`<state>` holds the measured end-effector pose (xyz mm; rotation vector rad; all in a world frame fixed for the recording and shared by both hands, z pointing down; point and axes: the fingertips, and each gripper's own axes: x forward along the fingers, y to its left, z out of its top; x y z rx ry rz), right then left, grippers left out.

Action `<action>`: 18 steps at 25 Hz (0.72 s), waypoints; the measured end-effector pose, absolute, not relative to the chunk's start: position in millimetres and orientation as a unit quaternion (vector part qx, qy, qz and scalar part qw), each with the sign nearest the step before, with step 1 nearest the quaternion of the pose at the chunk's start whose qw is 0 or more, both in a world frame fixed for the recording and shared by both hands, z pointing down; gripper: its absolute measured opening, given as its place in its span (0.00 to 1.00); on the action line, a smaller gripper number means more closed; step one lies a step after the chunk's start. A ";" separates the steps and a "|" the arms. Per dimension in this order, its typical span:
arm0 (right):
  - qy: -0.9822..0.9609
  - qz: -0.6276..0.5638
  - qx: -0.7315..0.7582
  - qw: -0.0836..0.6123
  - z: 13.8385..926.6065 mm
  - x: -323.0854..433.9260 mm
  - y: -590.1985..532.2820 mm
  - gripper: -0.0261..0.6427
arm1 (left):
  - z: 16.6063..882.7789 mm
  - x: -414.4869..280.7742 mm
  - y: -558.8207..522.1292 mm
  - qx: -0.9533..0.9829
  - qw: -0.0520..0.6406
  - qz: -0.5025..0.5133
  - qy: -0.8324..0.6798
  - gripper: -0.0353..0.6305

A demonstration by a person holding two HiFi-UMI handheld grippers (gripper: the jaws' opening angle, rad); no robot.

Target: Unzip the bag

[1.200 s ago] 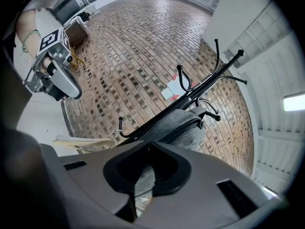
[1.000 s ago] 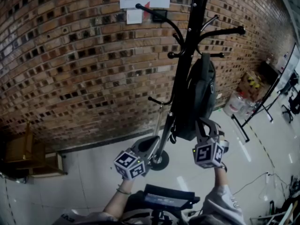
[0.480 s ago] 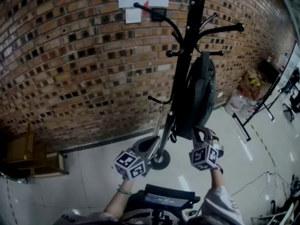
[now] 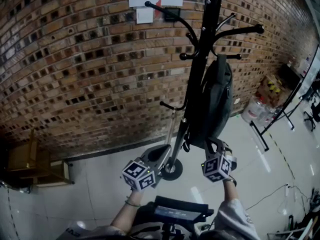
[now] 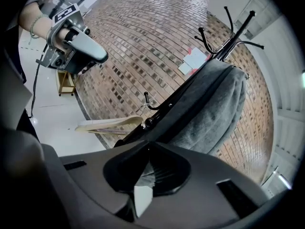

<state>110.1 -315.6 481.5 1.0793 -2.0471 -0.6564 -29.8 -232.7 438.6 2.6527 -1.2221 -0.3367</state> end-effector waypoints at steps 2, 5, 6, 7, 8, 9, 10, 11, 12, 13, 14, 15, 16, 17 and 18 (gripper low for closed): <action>-0.794 -0.250 0.420 0.361 484.6 110.7 -315.8 0.05 | 439.6 -31.2 -232.7 0.896 0.105 -0.113 -0.417 0.06; -0.798 -0.243 0.423 0.353 483.5 111.4 -317.1 0.05 | 435.8 -30.8 -232.4 0.894 0.109 -0.114 -0.418 0.06; -0.800 -0.241 0.424 0.350 482.7 111.6 -318.1 0.05 | 435.2 -30.5 -233.0 0.895 0.107 -0.113 -0.417 0.06; -0.801 -0.239 0.426 0.348 481.3 111.6 -318.7 0.05 | 435.5 -29.9 -233.8 0.897 0.102 -0.112 -0.415 0.06; -0.800 -0.236 0.428 0.348 479.5 111.5 -318.7 0.05 | 436.2 -29.4 -234.5 0.899 0.099 -0.111 -0.413 0.06; -0.799 -0.233 0.430 0.349 477.6 111.4 -318.2 0.05 | 437.0 -29.0 -234.8 0.899 0.098 -0.110 -0.412 0.06; -0.798 -0.231 0.433 0.350 476.5 111.2 -318.1 0.05 | 437.6 -28.4 -234.9 0.899 0.098 -0.109 -0.412 0.06; -0.799 -0.227 0.435 0.347 476.5 111.1 -318.6 0.05 | 437.6 -27.1 -235.0 0.900 0.099 -0.109 -0.410 0.06; -0.801 -0.223 0.439 0.342 477.0 111.3 -319.4 0.05 | 437.1 -25.2 -235.0 0.901 0.099 -0.109 -0.407 0.06; -0.804 -0.214 0.444 0.333 477.7 111.8 -320.0 0.06 | 436.4 -23.4 -235.1 0.903 0.098 -0.110 -0.404 0.06; -0.808 -0.199 0.453 0.321 478.0 112.7 -319.8 0.07 | 435.7 -22.0 -235.1 0.904 0.098 -0.111 -0.402 0.06; -0.813 -0.179 0.463 0.304 477.7 113.6 -318.9 0.07 | 435.0 -21.2 -235.1 0.904 0.098 -0.111 -0.401 0.06; -0.820 -0.156 0.472 0.284 477.1 114.2 -317.6 0.07 | 434.2 -20.9 -235.1 0.904 0.098 -0.111 -0.401 0.06; -0.827 -0.133 0.480 0.261 476.3 114.6 -316.3 0.07 | 433.5 -21.0 -235.1 0.904 0.099 -0.111 -0.401 0.06; -0.832 -0.111 0.488 0.240 475.3 115.4 -315.1 0.08 | 432.9 -21.3 -235.2 0.903 0.101 -0.111 -0.403 0.06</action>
